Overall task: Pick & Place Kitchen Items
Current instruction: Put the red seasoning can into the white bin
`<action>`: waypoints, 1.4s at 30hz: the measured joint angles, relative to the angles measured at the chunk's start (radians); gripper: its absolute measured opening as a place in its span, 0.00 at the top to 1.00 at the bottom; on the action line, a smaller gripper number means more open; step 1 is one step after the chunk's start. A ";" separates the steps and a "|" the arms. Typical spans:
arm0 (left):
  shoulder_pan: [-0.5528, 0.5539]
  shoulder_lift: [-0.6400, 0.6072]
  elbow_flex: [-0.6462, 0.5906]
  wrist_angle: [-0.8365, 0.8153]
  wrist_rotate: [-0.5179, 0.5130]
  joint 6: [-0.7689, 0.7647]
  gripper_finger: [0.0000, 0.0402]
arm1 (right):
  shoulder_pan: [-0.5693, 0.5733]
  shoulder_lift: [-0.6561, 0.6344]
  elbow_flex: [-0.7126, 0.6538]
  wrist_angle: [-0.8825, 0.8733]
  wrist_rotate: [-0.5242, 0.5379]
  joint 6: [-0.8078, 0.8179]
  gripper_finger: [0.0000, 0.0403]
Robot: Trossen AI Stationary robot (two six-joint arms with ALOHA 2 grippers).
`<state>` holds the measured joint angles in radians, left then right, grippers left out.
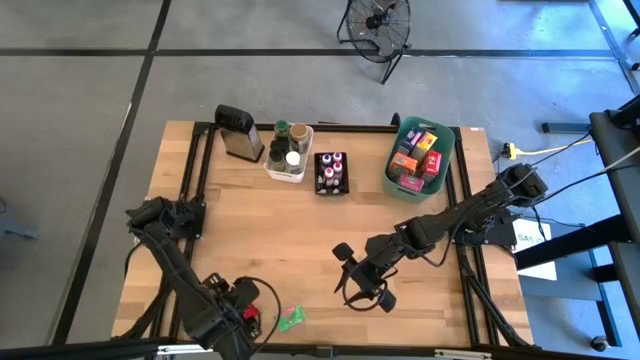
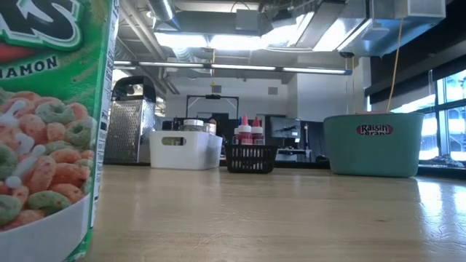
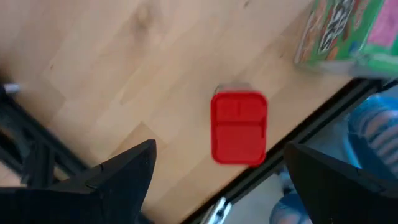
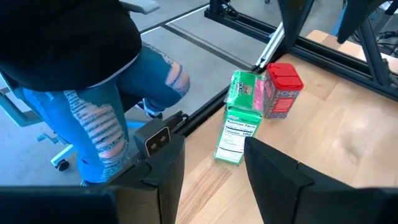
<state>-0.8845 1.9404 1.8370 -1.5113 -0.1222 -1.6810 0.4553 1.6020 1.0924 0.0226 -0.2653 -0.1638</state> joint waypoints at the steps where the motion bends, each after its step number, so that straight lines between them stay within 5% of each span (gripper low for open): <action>1: 0.001 0.000 -0.007 0.006 -0.018 0.000 0.13 | 0.000 0.000 0.000 0.000 0.001 0.000 0.58; 19: -0.007 0.000 -0.127 0.221 -0.013 0.026 0.13 | -0.006 0.000 0.000 0.000 0.003 -0.034 0.58; 42: -0.006 0.002 -0.127 0.196 -0.013 -0.020 0.13 | -0.006 0.000 0.000 0.000 0.003 -0.035 0.58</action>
<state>-0.8902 1.9423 1.7100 -1.3151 -0.1356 -1.7009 0.4492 1.6020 1.0924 0.0227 -0.2626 -0.1986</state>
